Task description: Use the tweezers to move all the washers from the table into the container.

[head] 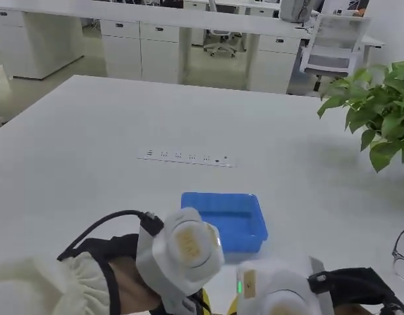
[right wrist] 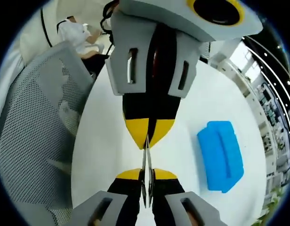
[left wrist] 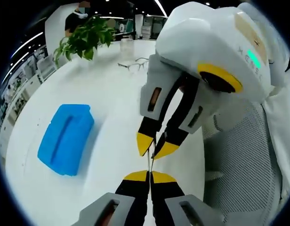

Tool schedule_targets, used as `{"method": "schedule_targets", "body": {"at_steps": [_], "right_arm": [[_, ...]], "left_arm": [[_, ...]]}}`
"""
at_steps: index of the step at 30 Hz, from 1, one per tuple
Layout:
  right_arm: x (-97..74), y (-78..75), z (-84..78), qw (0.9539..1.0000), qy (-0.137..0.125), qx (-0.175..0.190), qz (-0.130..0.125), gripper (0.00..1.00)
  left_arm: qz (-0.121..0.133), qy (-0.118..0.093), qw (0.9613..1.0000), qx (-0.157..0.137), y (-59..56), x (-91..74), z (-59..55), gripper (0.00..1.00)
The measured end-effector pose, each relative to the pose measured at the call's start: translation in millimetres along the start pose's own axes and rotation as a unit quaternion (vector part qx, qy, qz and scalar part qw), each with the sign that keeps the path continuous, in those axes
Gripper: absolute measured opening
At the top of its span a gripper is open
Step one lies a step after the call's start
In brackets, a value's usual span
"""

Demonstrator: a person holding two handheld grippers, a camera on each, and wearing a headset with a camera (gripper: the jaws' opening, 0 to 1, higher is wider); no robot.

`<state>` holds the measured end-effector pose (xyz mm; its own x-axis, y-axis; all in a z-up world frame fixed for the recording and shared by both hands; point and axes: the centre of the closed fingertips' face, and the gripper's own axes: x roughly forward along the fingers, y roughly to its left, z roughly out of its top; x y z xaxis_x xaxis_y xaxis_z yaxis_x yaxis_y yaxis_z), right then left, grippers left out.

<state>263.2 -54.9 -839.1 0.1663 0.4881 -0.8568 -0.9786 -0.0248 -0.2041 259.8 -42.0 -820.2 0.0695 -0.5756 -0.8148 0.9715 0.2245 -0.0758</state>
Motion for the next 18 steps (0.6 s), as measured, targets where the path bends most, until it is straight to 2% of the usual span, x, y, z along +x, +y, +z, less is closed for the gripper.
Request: {"method": "schedule_targets", "body": {"at_steps": [2, 3, 4, 6, 8, 9, 10, 11, 13, 14, 17, 18], "right_arm": [[3.7, -4.2, -4.1, 0.9999, 0.005, 0.006, -0.01, 0.05], [7.6, -4.2, -7.5, 0.9997, 0.005, 0.023, -0.007, 0.06], [10.1, -3.9, -9.8, 0.9992, 0.006, 0.04, -0.005, 0.06], [14.4, -3.5, -14.1, 0.9982, 0.003, 0.059, 0.001, 0.07], [14.0, -6.1, -17.4, 0.9979, 0.001, 0.064, -0.012, 0.08], [14.0, -5.5, -18.2, 0.9978, -0.002, 0.065, -0.01, 0.08], [14.7, -2.4, -21.6, 0.9963, 0.001, 0.086, -0.006, 0.08], [15.2, -3.8, -24.8, 0.9947, 0.003, 0.102, -0.015, 0.11], [14.7, -1.5, -31.6, 0.9929, 0.007, 0.118, -0.015, 0.14], [12.1, -1.5, -32.8, 0.9895, -0.001, 0.143, -0.025, 0.16], [4.1, 6.0, -31.9, 0.9799, -0.023, 0.198, -0.016, 0.25], [-1.0, 6.2, -32.6, 0.9729, -0.032, 0.228, -0.023, 0.3]], "left_arm": [[0.0, -0.008, 0.9997, -0.022, 3.2, 6.6, -0.6, 0.0], [-0.002, -0.003, 0.9997, -0.025, 4.6, 11.4, -2.5, 0.0], [-0.001, 0.001, 0.9998, -0.022, 4.9, 14.7, -3.6, 0.0], [0.007, 0.017, 0.9998, 0.003, 8.6, 20.9, -9.3, 0.0], [0.005, 0.021, 0.9998, -0.001, 10.9, 26.3, -13.2, 0.0], [0.004, 0.022, 0.9998, -0.002, 12.4, 27.5, -14.6, 0.0], [0.003, 0.023, 0.9997, -0.002, 13.6, 29.1, -16.0, 0.0], [0.001, 0.024, 0.9997, -0.003, 14.2, 30.2, -17.0, 0.0], [0.001, 0.03, 0.9995, -0.006, 15.7, 33.1, -19.6, 0.0], [0.002, 0.032, 0.9994, -0.009, 16.7, 34.6, -21.1, 0.0], [0.005, 0.042, 0.9991, -0.008, 18.8, 37.5, -25.9, 0.0], [0.004, 0.045, 0.999, -0.007, 19.1, 38.2, -27.0, 0.0]]}}
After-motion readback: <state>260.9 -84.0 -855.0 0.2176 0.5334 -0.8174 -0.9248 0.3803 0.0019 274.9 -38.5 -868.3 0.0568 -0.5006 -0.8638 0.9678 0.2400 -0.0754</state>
